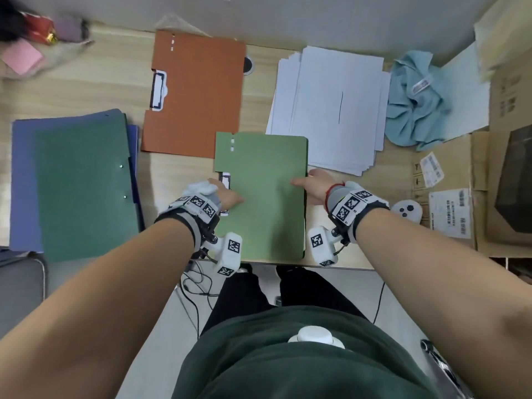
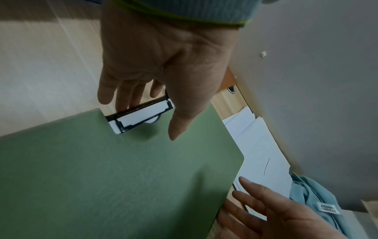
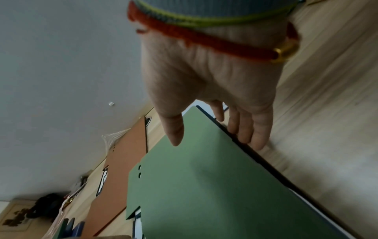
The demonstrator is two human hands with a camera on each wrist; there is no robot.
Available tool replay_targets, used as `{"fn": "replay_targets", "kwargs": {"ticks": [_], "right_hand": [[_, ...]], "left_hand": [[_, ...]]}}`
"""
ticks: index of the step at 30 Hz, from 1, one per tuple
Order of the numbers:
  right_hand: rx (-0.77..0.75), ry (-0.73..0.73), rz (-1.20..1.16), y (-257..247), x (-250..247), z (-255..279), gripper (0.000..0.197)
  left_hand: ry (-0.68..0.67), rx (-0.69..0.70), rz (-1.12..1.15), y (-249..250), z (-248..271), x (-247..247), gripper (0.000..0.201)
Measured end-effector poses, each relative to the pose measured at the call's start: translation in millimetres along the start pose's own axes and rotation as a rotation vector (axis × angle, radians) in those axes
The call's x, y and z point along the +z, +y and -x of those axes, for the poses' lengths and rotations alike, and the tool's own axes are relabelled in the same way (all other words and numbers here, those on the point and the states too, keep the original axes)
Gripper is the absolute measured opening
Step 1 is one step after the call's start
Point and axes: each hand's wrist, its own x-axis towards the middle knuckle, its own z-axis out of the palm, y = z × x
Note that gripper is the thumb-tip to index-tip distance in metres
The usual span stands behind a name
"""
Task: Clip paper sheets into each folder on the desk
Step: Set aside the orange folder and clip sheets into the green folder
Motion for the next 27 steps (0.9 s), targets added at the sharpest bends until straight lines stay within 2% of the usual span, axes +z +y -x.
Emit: {"fn": "replay_targets", "kwargs": {"ticks": [1,2,4,7,8,11,13,14,18,21,24,27], "right_hand": [[0.018,-0.005,0.002,-1.1,-0.2,-0.2,0.042],[0.041,-0.010,-0.011,-1.3,-0.2,-2.8,0.044],[0.051,-0.037,-0.070,-1.7,-0.6,-4.8,0.045],[-0.037,-0.080,-0.159,-8.1,5.3,-10.9,0.042],[-0.077,-0.087,-0.195,-10.2,6.4,-14.7,0.038],[-0.197,-0.063,-0.321,-34.6,7.9,-11.9,0.020],[-0.230,-0.059,-0.436,-58.6,7.1,-5.7,0.023],[-0.239,-0.063,-0.495,-68.7,4.8,-5.3,0.028],[-0.250,-0.056,-0.547,-112.0,7.2,-5.8,0.037],[-0.206,-0.154,-0.356,-132.9,25.3,2.6,0.037],[-0.130,-0.264,-0.127,-137.3,48.7,5.6,0.029],[-0.097,-0.259,-0.159,-149.4,68.9,-2.4,0.031]], "left_hand": [[0.005,-0.015,0.007,0.2,1.7,-1.1,0.038],[0.006,-0.033,0.014,-0.4,2.2,-3.6,0.037],[-0.002,-0.047,0.035,-5.3,0.0,-6.5,0.045],[-0.049,-0.077,0.106,-18.3,-11.8,-8.9,0.062],[-0.059,-0.076,0.132,-20.4,-12.1,-11.1,0.072],[0.004,-0.071,0.209,-34.7,-23.9,-19.9,0.126],[0.073,-0.078,0.278,-52.3,-42.5,-26.8,0.138],[0.084,-0.064,0.327,-52.8,-36.4,-36.9,0.134],[0.177,0.074,0.537,-53.8,-12.4,-86.1,0.089],[0.301,0.092,0.535,-64.1,-27.8,-115.3,0.082],[0.353,0.090,0.514,-69.6,-40.8,-143.4,0.065],[0.352,0.085,0.439,-78.9,-54.1,-171.8,0.060]]}}
